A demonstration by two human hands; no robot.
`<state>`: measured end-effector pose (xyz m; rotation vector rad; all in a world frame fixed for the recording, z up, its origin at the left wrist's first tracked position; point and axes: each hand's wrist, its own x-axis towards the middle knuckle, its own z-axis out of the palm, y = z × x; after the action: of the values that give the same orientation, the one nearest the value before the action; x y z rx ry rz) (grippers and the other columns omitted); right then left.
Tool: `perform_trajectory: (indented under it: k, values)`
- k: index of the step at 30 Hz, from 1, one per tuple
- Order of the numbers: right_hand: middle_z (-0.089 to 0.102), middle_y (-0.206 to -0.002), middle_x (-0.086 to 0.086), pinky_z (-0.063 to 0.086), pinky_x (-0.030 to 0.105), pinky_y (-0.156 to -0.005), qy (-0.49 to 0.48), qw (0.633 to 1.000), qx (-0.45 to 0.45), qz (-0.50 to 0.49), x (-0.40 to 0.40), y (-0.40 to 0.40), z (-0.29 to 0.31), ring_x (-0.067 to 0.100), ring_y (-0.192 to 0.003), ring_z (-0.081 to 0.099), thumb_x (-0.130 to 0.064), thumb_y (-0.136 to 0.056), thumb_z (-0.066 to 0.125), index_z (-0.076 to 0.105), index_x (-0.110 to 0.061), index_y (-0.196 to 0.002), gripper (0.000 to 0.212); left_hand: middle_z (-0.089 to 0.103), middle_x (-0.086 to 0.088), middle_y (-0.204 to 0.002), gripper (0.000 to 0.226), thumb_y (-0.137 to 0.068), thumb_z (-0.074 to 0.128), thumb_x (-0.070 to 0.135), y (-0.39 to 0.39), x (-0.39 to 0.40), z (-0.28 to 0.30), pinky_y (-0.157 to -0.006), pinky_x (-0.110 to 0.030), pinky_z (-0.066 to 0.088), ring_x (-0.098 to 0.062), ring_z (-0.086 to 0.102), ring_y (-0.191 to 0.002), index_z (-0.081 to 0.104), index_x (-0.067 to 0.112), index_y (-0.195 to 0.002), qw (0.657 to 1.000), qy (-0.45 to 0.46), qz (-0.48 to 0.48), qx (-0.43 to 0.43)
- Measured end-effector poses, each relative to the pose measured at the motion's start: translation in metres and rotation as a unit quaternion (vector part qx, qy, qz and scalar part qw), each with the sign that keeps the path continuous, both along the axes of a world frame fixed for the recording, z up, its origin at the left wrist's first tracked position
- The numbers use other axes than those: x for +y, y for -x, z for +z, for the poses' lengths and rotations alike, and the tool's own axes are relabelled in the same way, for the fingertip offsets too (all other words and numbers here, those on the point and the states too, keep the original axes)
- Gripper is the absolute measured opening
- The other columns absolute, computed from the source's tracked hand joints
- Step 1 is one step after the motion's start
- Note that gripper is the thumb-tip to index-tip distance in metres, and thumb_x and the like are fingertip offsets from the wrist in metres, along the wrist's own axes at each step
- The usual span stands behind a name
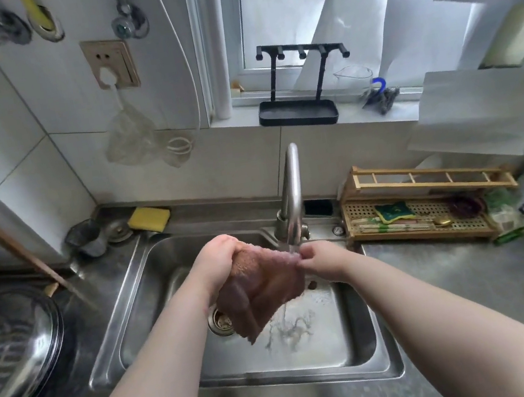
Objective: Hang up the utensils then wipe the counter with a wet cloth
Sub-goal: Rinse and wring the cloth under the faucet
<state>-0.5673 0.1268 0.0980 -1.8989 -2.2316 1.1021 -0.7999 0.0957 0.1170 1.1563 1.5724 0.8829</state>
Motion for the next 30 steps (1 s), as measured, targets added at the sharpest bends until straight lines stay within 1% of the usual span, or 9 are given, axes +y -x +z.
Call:
perform_trajectory:
  k: [2, 5, 8, 13, 16, 19, 23, 26, 30]
  values:
    - [0.074, -0.095, 0.007, 0.060, 0.041, -0.074, -0.026, 0.990, 0.104, -0.088, -0.001, 0.008, 0.005, 0.021, -0.085, 0.070, -0.030, -0.094, 0.059, 0.070, -0.014, -0.097, 0.020, 0.069, -0.010, -0.094, 0.024, -0.091, 0.047, 0.014, 0.011, 0.002, -0.002, -0.093, -0.040, 0.047, -0.030, 0.063, -0.102, 0.065, 0.006, -0.079, 0.999, -0.002, 0.021, 0.037]
    - [0.073, -0.095, 0.005, 0.056, 0.029, -0.070, -0.046, 0.973, 0.184, -0.131, -0.001, 0.020, 0.015, 0.014, -0.077, 0.065, -0.028, -0.095, 0.062, 0.072, -0.015, -0.107, 0.020, 0.062, -0.021, -0.108, 0.028, -0.101, 0.038, 0.011, 0.027, 0.008, -0.007, -0.091, -0.038, 0.040, -0.037, 0.055, -0.112, 0.059, 0.000, -0.087, 0.987, 0.076, 0.013, 0.141]
    - [0.075, -0.100, 0.002, 0.054, 0.013, -0.061, -0.030, 0.973, 0.196, -0.119, -0.002, 0.019, 0.020, 0.014, -0.087, 0.070, -0.029, -0.095, 0.064, 0.071, -0.017, -0.111, 0.021, 0.064, -0.023, -0.123, 0.036, -0.102, 0.042, 0.020, 0.033, 0.015, -0.019, -0.092, -0.038, 0.049, -0.038, 0.059, -0.116, 0.064, -0.005, -0.116, 0.963, 0.159, -0.054, 0.211]
    - [0.071, -0.092, -0.008, 0.054, 0.014, -0.058, -0.023, 0.971, 0.191, -0.140, -0.002, 0.014, 0.018, 0.009, -0.081, 0.068, -0.016, -0.096, 0.063, 0.067, -0.025, -0.101, 0.011, 0.071, -0.009, -0.113, 0.040, -0.092, 0.054, 0.044, 0.008, 0.011, -0.026, -0.084, -0.031, 0.049, -0.027, 0.065, -0.103, 0.069, 0.011, -0.109, 0.925, 0.184, -0.168, 0.287]
    - [0.070, -0.091, -0.013, 0.050, 0.015, -0.065, -0.016, 0.977, 0.170, -0.126, 0.000, 0.013, 0.017, 0.001, -0.084, 0.065, -0.023, -0.095, 0.067, 0.068, -0.025, -0.102, 0.007, 0.069, -0.005, -0.110, 0.034, -0.083, 0.063, 0.037, -0.008, 0.014, -0.029, -0.081, -0.030, 0.048, -0.020, 0.063, -0.097, 0.063, 0.016, -0.110, 0.936, 0.152, -0.202, 0.244]
    - [0.074, -0.098, -0.006, 0.054, 0.026, -0.081, -0.002, 0.989, 0.115, -0.096, 0.004, 0.016, 0.014, 0.008, -0.090, 0.068, -0.027, -0.092, 0.072, 0.072, -0.020, -0.107, 0.017, 0.061, 0.001, -0.128, 0.066, -0.077, 0.070, 0.016, -0.029, 0.018, -0.029, -0.080, -0.020, 0.047, -0.010, 0.060, -0.103, 0.048, 0.022, -0.140, 0.960, 0.062, -0.233, 0.141]
    - [0.074, -0.096, -0.001, 0.054, 0.032, -0.086, -0.006, 0.997, 0.055, -0.052, 0.006, 0.020, 0.018, 0.014, -0.089, 0.068, -0.027, -0.085, 0.077, 0.075, -0.014, -0.101, 0.020, 0.071, -0.003, -0.099, 0.049, -0.073, 0.069, 0.004, -0.057, 0.022, -0.024, -0.061, -0.023, 0.056, -0.008, 0.065, -0.075, 0.062, 0.021, -0.118, 0.961, 0.002, -0.267, 0.071]
    - [0.073, -0.100, 0.003, 0.055, 0.037, -0.089, -0.038, 0.998, 0.033, -0.042, 0.004, 0.018, 0.023, 0.021, -0.095, 0.068, -0.027, -0.090, 0.070, 0.074, -0.014, -0.104, 0.020, 0.072, -0.001, -0.096, 0.033, -0.075, 0.073, 0.017, -0.070, 0.029, -0.026, -0.077, -0.038, 0.056, -0.017, 0.068, -0.087, 0.067, 0.022, -0.107, 0.956, -0.011, -0.277, 0.097]
    - [0.068, -0.102, -0.004, 0.056, 0.026, -0.075, -0.045, 0.993, 0.088, -0.072, -0.004, 0.010, 0.021, 0.013, -0.092, 0.066, -0.023, -0.088, 0.072, 0.064, -0.022, -0.111, 0.024, 0.070, 0.003, -0.098, 0.022, -0.086, 0.071, 0.031, -0.078, 0.035, -0.028, -0.082, -0.029, 0.048, -0.020, 0.065, -0.099, 0.072, 0.021, -0.106, 0.930, 0.006, -0.339, 0.140]
